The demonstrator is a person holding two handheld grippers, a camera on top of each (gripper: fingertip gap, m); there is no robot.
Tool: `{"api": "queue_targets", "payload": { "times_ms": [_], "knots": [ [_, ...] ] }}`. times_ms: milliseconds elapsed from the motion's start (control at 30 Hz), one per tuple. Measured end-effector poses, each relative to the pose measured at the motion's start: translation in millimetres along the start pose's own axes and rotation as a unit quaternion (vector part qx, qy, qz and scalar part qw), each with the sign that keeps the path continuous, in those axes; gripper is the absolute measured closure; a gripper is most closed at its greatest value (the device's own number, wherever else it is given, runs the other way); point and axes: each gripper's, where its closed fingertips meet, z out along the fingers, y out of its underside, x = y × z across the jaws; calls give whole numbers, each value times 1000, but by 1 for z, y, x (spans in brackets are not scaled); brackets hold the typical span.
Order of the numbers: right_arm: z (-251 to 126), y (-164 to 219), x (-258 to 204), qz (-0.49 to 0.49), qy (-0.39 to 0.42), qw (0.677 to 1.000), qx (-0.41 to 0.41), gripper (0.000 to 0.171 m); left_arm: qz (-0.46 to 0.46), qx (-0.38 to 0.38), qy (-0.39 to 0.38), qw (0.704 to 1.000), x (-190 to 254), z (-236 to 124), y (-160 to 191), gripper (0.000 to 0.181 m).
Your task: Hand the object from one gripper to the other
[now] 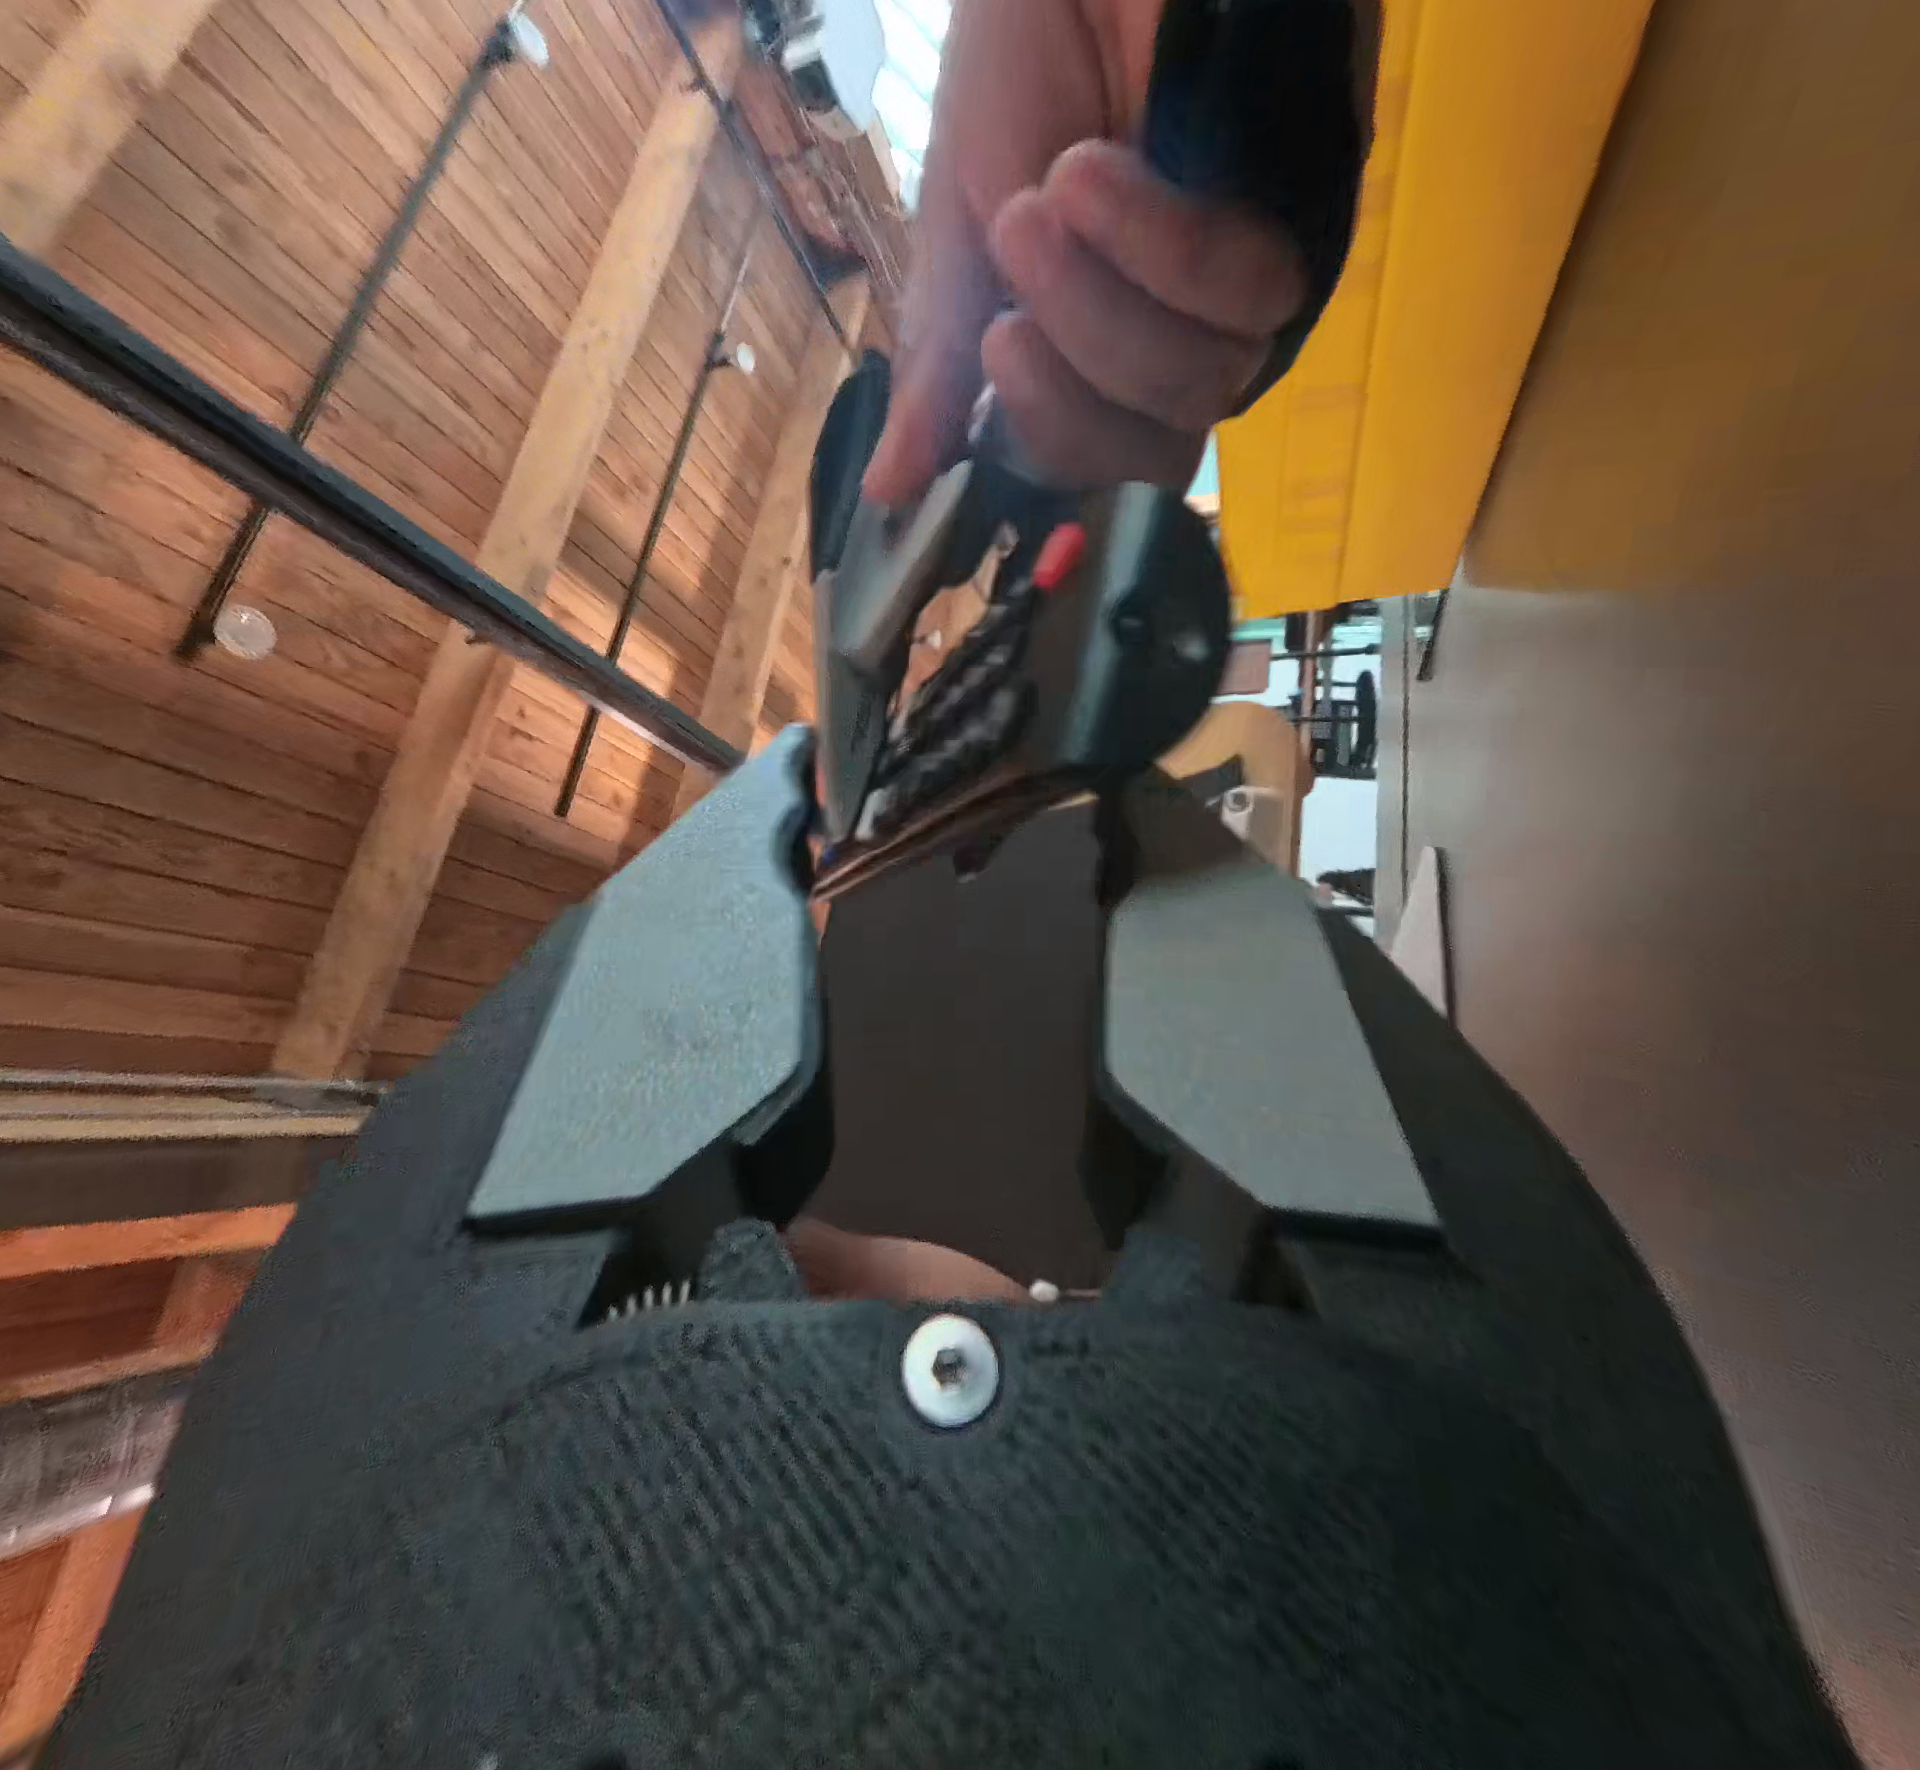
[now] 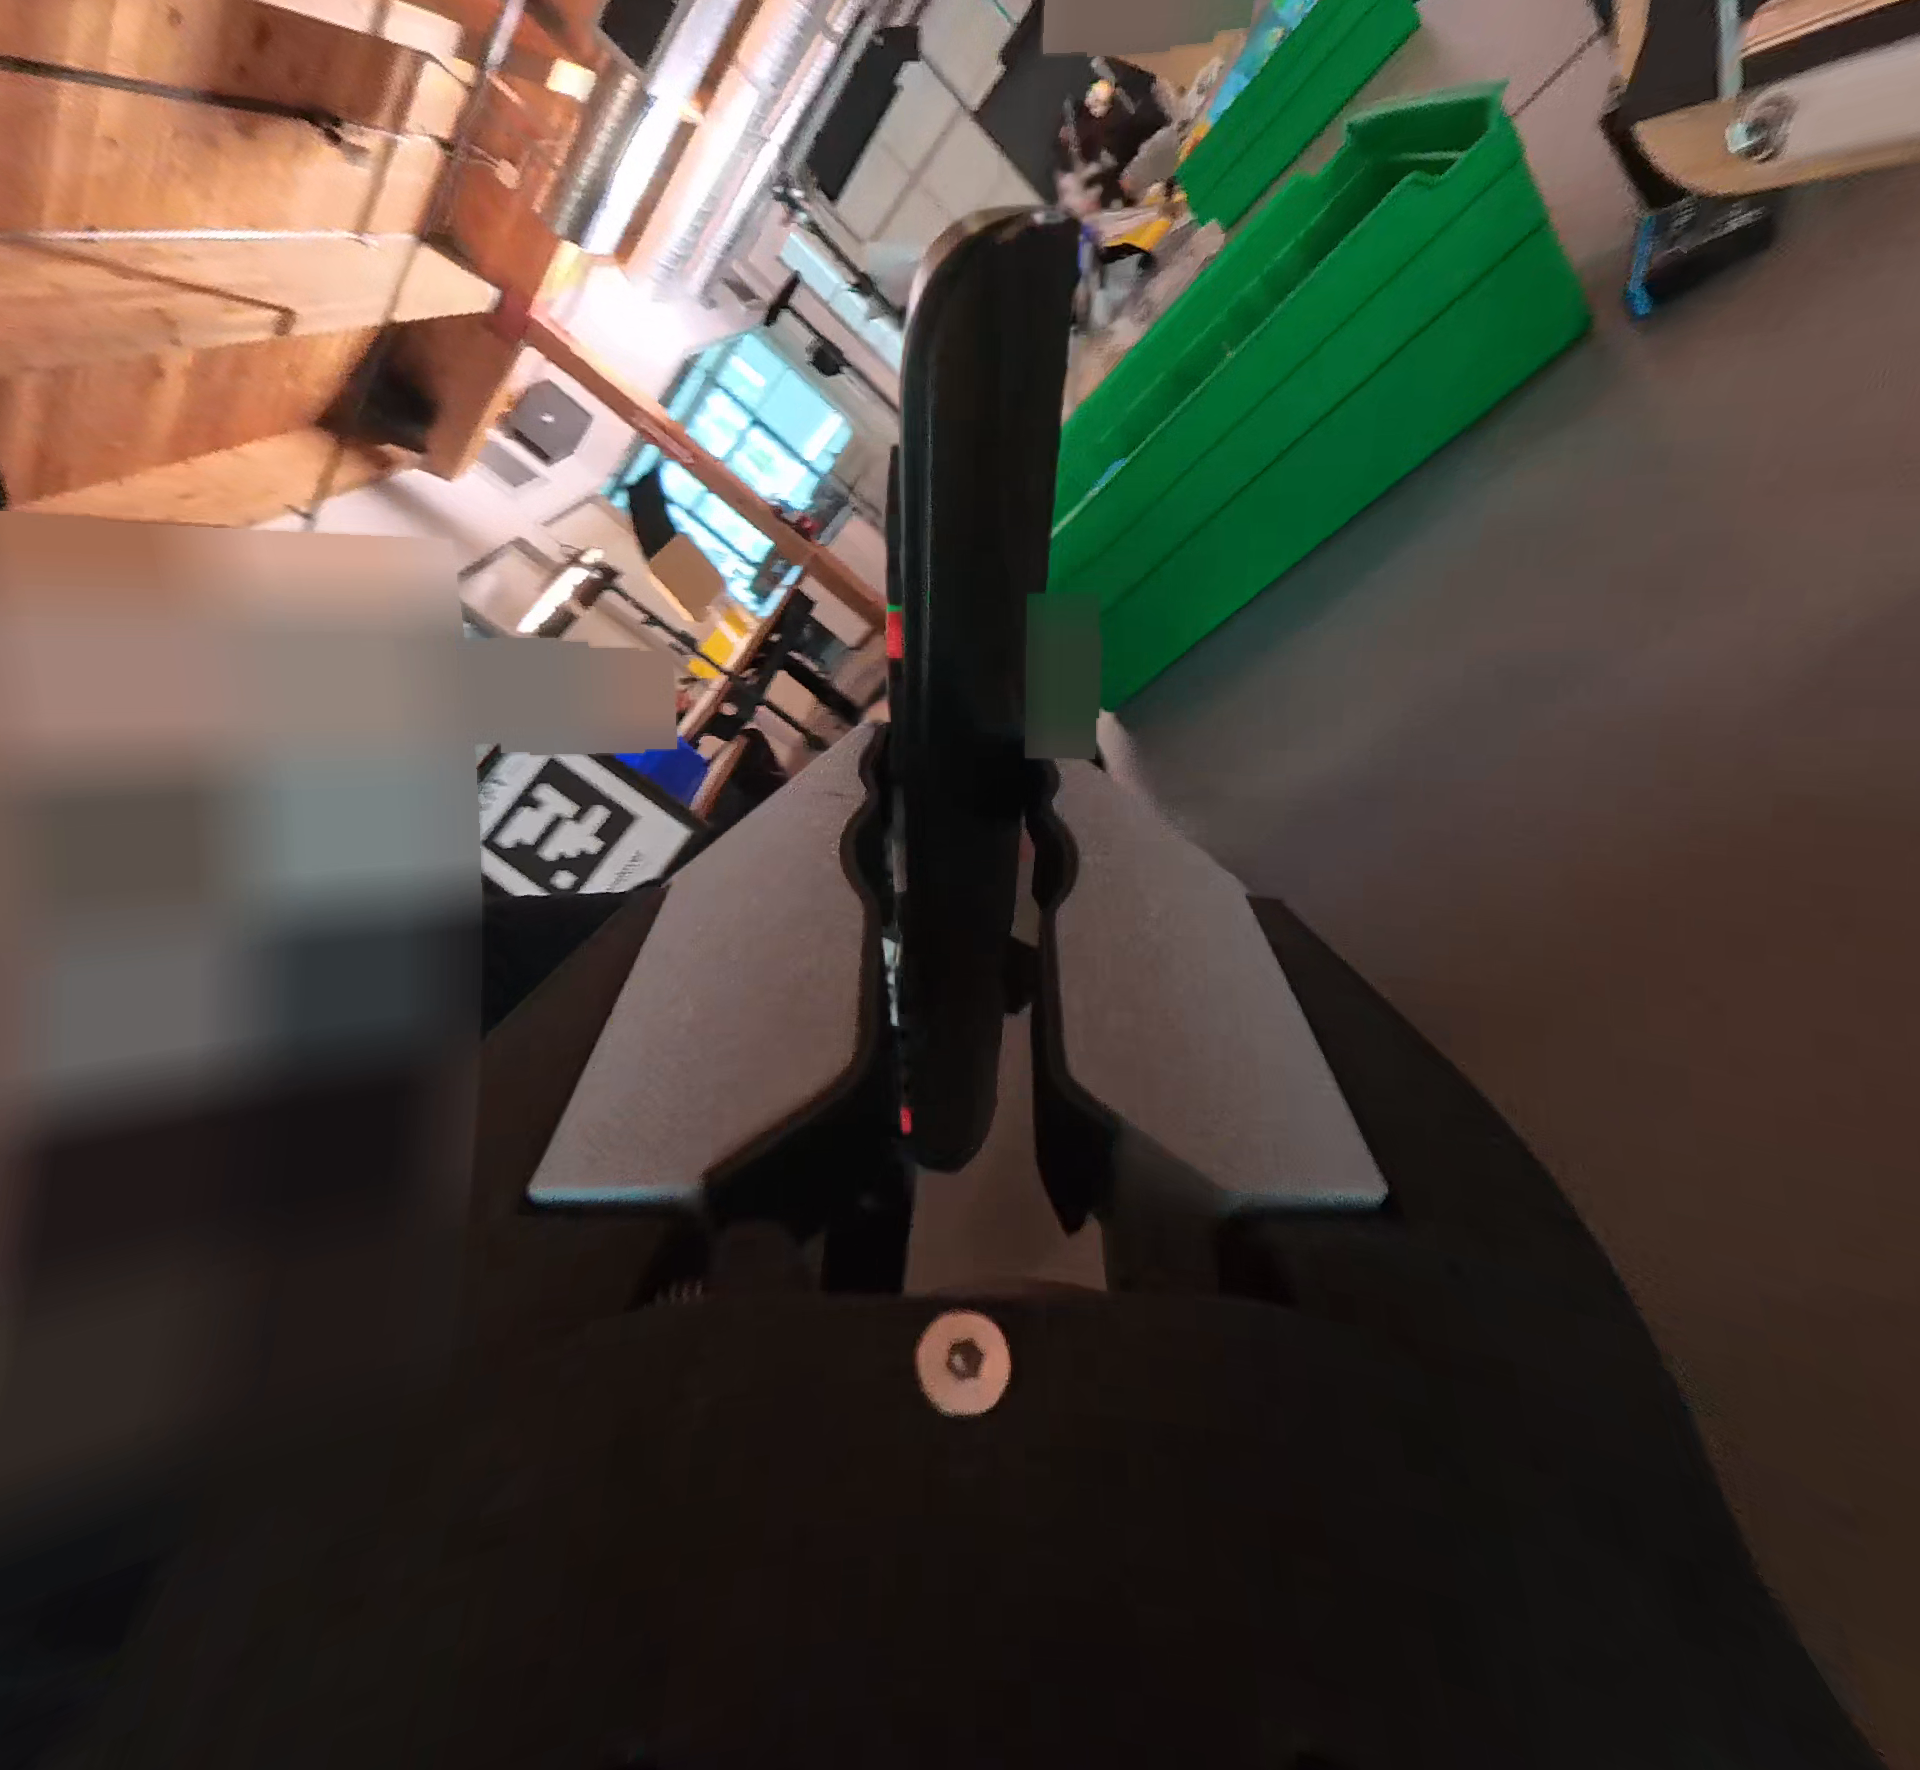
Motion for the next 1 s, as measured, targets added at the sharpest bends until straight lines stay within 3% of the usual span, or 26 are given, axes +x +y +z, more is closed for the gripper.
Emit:
{"api": "queue_targets", "payload": {
  "times_ms": [33,133,300,400,533,667,733,833,933,1000],
  "knots": [
    [2,2,-3,7,-16,1000,-1,148,3,7,9,1000,4,-1,-4,148],
    [5,4,10,-13,15,1000,-7,143,-39,9,29,999,2,-1,-7,155],
    [-3,-4,21,-61,60,996,4,115,-286,10,79,955,-13,0,-1,157],
    [-2,-6,21,-66,70,995,-1,109,-357,20,91,929,-18,-2,8,156],
    [0,-1,27,-37,65,997,-7,108,-330,24,110,937,-14,-7,12,158],
    [-17,-17,38,3,61,997,46,105,-160,-19,62,985,-20,-8,22,158],
    [-29,-31,38,-30,76,993,80,108,-191,-25,41,980,-31,-9,27,160],
    [-29,-36,27,-124,99,984,82,103,-359,-5,36,933,-49,-11,35,160],
    [-16,-28,4,-199,70,976,59,97,-474,21,31,880,-64,-13,41,161],
    [-6,-16,-9,-247,44,967,32,96,-554,70,55,828,-71,-15,34,161]
  ]
}}
